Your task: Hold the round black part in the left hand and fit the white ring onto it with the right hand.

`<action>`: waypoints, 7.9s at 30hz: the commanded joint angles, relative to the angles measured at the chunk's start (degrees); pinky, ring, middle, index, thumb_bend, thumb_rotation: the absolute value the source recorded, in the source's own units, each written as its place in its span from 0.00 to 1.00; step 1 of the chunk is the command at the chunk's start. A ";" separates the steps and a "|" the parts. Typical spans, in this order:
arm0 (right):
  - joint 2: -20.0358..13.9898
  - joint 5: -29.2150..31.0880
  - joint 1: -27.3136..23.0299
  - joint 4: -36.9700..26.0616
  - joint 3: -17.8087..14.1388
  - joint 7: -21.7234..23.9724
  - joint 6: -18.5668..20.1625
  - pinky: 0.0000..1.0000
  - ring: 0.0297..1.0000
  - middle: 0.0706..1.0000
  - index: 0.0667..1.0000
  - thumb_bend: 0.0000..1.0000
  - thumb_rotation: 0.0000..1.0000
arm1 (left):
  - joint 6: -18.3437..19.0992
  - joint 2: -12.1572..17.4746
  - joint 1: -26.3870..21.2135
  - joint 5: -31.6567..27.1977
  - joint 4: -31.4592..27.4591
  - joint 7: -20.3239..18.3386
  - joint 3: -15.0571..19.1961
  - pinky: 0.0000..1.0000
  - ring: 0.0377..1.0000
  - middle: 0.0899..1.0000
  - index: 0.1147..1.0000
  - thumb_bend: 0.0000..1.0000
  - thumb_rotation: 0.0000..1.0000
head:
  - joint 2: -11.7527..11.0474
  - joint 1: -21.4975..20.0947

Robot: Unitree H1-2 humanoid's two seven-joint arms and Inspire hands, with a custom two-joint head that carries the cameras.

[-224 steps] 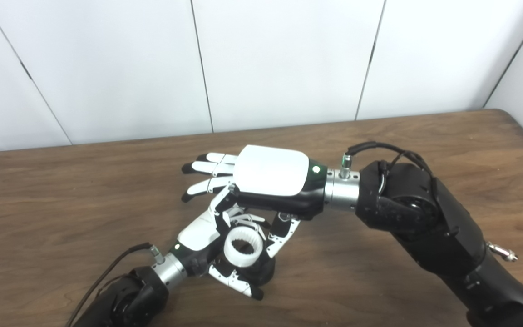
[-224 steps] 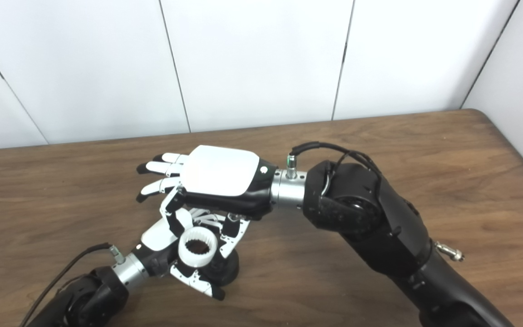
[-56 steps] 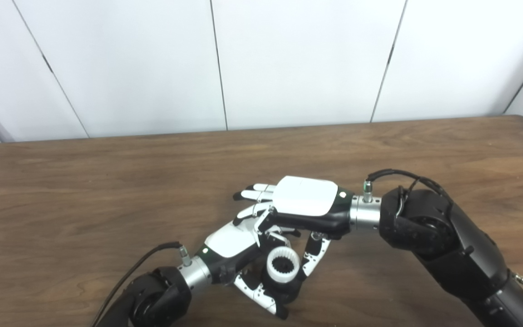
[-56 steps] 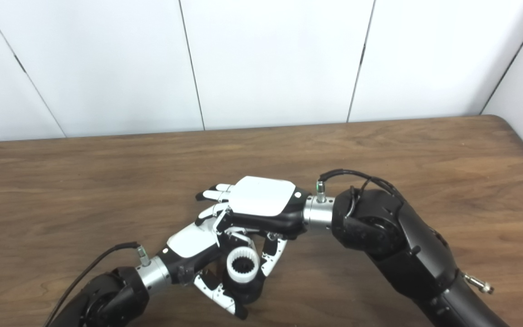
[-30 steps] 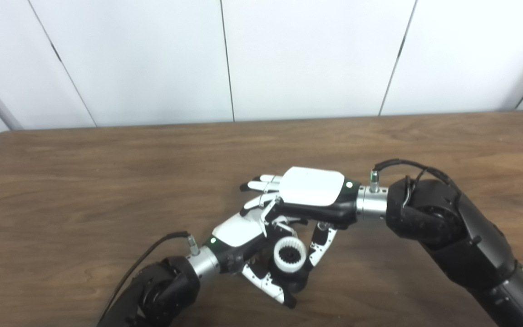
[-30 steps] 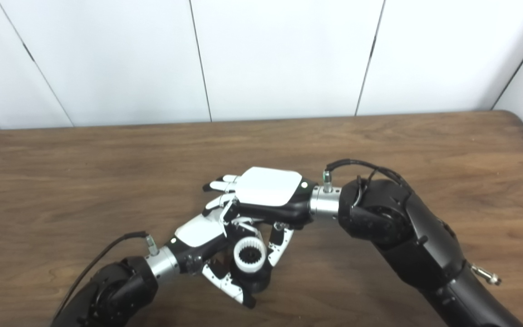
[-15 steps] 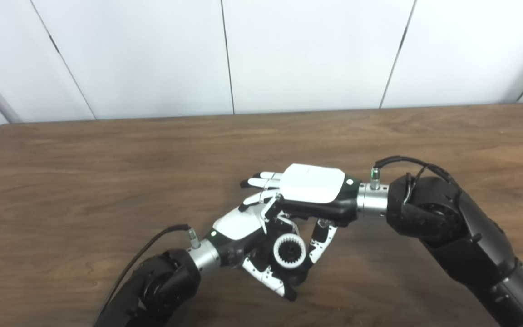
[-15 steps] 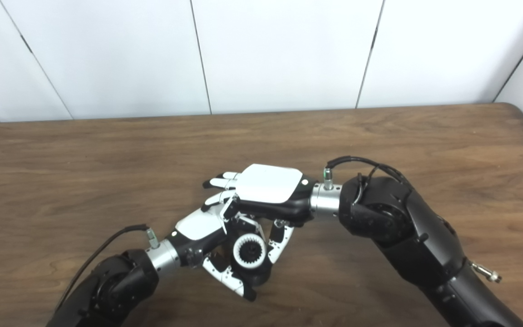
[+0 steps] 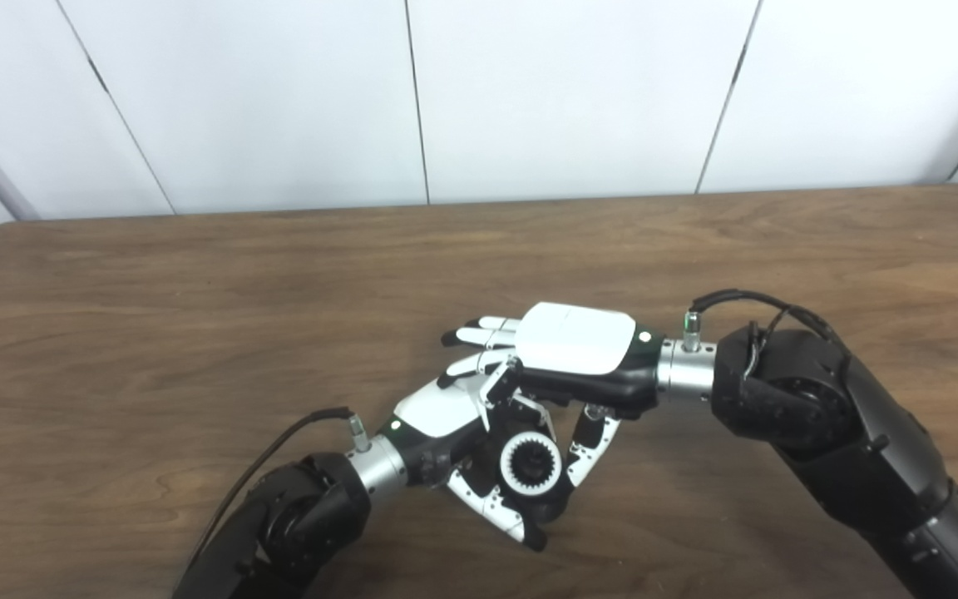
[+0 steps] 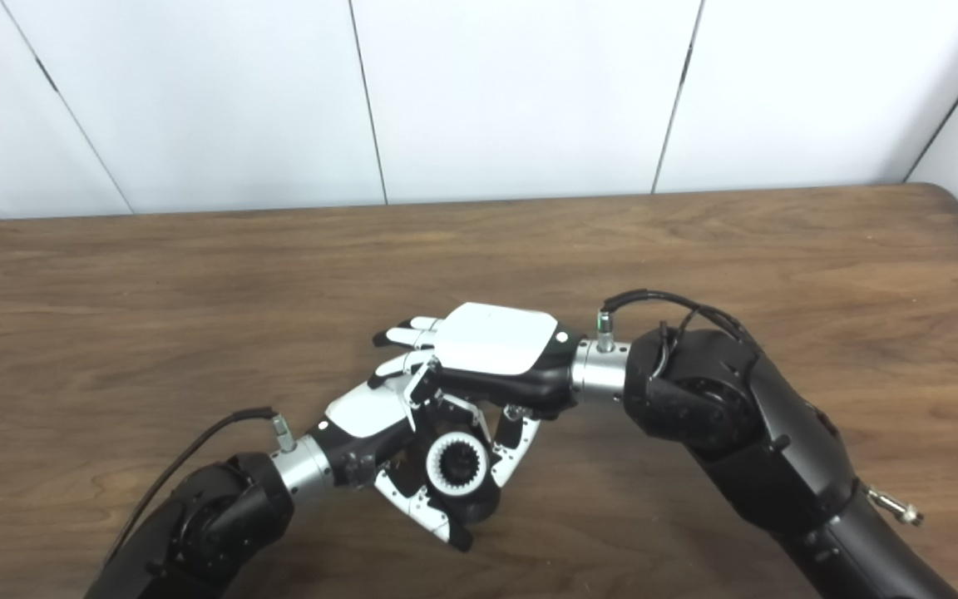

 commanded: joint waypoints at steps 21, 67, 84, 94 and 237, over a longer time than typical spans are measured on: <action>-2.09 0.36 -4.27 3.75 -2.57 -1.97 -1.02 1.00 1.00 0.87 0.44 0.52 0.14 | -3.34 -0.18 -0.39 -1.42 -2.24 2.92 -0.28 1.00 1.00 0.74 0.41 0.52 0.07 | -0.85 -0.23; 0.36 0.01 -1.34 -1.04 -0.60 -1.49 -0.30 1.00 1.00 0.86 0.44 0.52 0.14 | 0.32 -0.51 -1.71 -0.73 -3.31 -1.04 -0.24 1.00 1.00 0.89 0.42 0.52 0.07 | 0.49 -0.05; 0.31 -0.08 -1.95 -0.83 0.37 -0.81 0.00 1.00 1.00 0.85 0.44 0.52 0.14 | 0.17 -1.41 -1.44 -1.84 -2.49 -1.14 -0.43 1.00 1.00 0.94 0.42 0.52 0.06 | 0.41 0.17; -0.25 -0.11 -2.24 -0.30 -0.42 -1.18 -0.01 1.00 1.00 0.85 0.44 0.52 0.14 | 0.87 -1.24 -0.59 -1.05 -4.36 -1.12 -0.26 1.00 1.00 0.87 0.42 0.52 0.07 | 0.46 -0.01; 0.02 -3.98 -0.34 6.56 0.00 -6.24 0.15 1.00 1.00 0.84 0.44 0.53 0.14 | -3.49 2.19 2.36 9.80 -5.75 8.96 -3.31 1.00 1.00 0.75 0.41 0.52 0.07 | 3.61 -0.77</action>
